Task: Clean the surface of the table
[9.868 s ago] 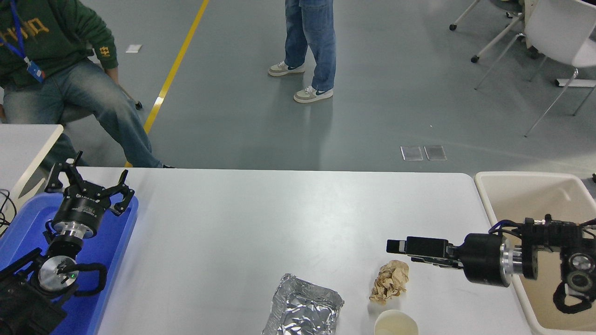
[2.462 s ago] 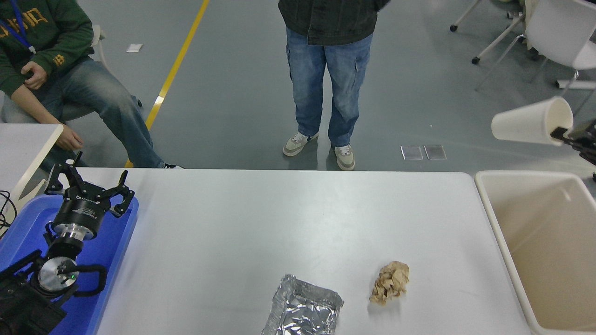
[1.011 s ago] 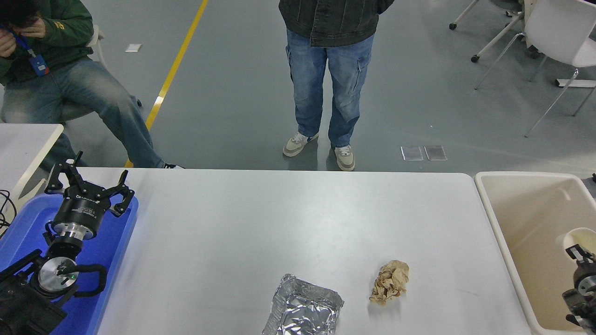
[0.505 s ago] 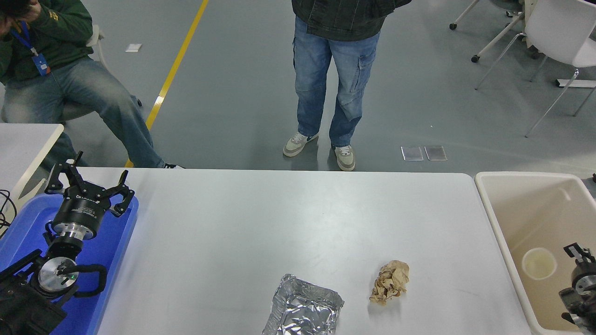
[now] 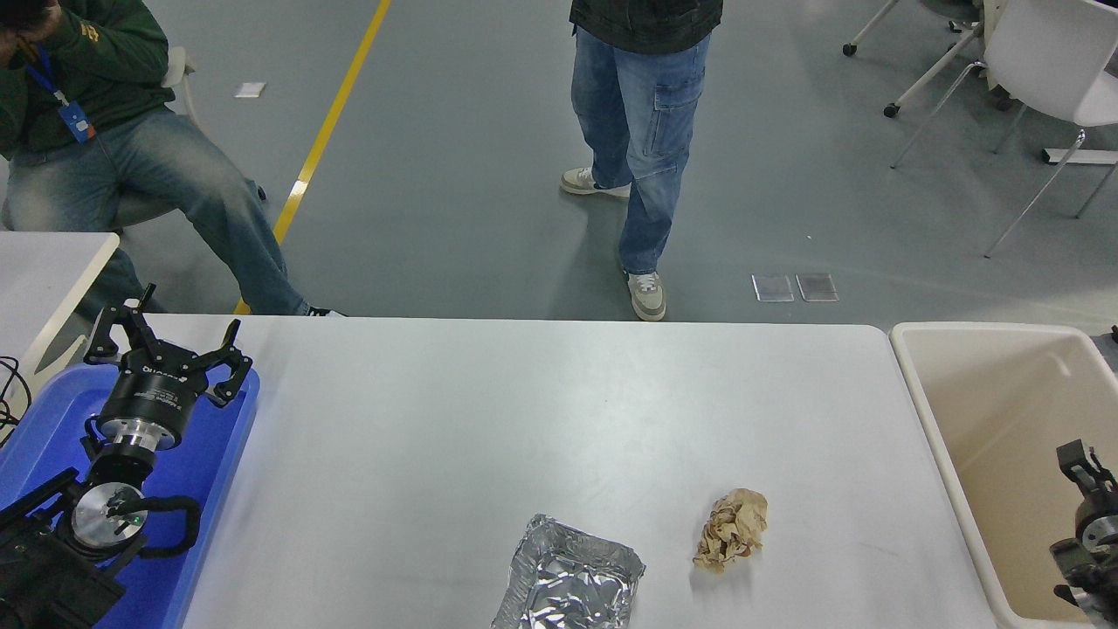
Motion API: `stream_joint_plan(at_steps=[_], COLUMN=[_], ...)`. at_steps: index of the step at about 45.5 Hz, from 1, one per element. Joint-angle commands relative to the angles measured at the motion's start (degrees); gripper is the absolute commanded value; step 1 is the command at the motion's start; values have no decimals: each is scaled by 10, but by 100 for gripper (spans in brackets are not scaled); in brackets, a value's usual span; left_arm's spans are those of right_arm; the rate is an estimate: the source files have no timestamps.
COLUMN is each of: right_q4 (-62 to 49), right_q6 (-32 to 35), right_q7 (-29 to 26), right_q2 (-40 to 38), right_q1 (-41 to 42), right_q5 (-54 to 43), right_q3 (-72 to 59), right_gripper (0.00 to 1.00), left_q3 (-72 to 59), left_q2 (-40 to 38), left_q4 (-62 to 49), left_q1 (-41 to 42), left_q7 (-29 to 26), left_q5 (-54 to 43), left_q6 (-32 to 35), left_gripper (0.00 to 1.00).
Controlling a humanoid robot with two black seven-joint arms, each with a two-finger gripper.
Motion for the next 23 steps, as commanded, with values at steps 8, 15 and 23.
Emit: stream_joint_plan(at_steps=[8, 15, 23], right_q4=[-1, 3, 42], right_q6=[6, 6, 4], right_q7=[-1, -1, 3], right_q2=[-5, -6, -7], right_q1=[2, 4, 3], right_q5=[9, 10, 20], right_q3=[1, 13, 24], right_gripper=[100, 100, 100], left_q3=[1, 1, 1], left_q2=[0, 0, 0], left_q4=[0, 0, 0], left_q1=[0, 0, 0], left_q7=[0, 0, 0], left_q5=[0, 0, 0], left_q6=[1, 1, 1], left_gripper=[100, 100, 100])
